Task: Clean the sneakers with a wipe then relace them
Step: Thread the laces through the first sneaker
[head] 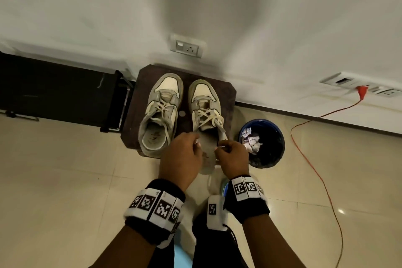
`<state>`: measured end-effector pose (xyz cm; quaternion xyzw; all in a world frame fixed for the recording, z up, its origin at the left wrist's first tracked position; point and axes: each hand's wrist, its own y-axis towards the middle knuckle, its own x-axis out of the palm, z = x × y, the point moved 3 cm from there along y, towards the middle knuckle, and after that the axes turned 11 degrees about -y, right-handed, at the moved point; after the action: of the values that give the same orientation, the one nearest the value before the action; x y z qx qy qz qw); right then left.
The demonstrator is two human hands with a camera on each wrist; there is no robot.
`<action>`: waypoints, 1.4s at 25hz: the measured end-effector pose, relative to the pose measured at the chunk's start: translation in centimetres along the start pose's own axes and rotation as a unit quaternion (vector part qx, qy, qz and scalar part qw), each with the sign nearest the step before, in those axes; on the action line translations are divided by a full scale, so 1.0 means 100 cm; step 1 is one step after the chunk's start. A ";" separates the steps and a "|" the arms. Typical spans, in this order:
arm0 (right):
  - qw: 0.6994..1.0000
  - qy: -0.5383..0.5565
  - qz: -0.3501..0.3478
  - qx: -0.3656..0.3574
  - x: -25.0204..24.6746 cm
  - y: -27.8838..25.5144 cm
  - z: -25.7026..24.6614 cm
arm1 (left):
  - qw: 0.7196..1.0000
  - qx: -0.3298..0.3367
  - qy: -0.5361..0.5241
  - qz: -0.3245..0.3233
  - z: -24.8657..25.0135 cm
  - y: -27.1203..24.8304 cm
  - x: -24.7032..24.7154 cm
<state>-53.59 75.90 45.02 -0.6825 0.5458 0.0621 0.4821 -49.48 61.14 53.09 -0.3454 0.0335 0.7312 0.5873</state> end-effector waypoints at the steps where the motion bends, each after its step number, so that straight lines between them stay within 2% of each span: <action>1: 1.000 -0.011 0.020 0.010 0.005 0.001 -0.005 | 1.000 -0.007 0.003 -0.012 -0.007 0.008 -0.005; 4: 0.994 -0.070 0.079 0.014 0.005 0.007 -0.029 | 0.999 -0.021 0.014 -0.044 -0.021 0.034 -0.013; 7: 0.987 -0.116 0.111 -0.025 0.001 0.017 -0.046 | 0.996 -0.004 0.062 -0.067 -0.025 0.055 -0.009; 12: 0.980 -0.126 0.149 -0.049 0.003 0.033 -0.051 | 0.991 0.001 0.080 -0.110 -0.034 0.080 0.014; 15: 0.977 -0.159 0.122 -0.066 0.010 0.033 -0.044 | 0.990 0.001 0.083 -0.115 -0.040 0.085 0.022; 19: 0.986 -0.133 0.095 -0.039 0.020 0.030 -0.033 | 0.990 0.016 0.109 -0.091 -0.044 0.088 0.019; 22: 0.983 -0.125 0.130 -0.034 0.017 0.037 -0.042 | 0.969 0.064 0.211 -0.108 -0.033 0.091 0.021; 26: 0.983 -0.122 0.120 -0.066 0.022 0.056 -0.052 | 0.945 0.112 0.283 -0.116 -0.025 0.109 0.030; 29: 0.989 -0.052 0.124 -0.063 0.019 0.063 -0.043 | 0.961 0.101 0.231 -0.113 -0.030 0.115 0.034; 32: 0.989 0.005 0.139 -0.055 0.016 0.057 -0.033 | 0.992 0.062 0.069 -0.083 -0.039 0.110 0.030; 35: 0.988 0.026 0.140 -0.058 0.015 0.049 -0.029 | 0.995 -0.014 -0.081 -0.056 -0.051 0.105 0.025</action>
<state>-58.25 73.08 42.74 -0.6280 0.6435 0.1427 0.4136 -56.58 57.71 44.09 -0.2947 -0.0443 0.7231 0.6231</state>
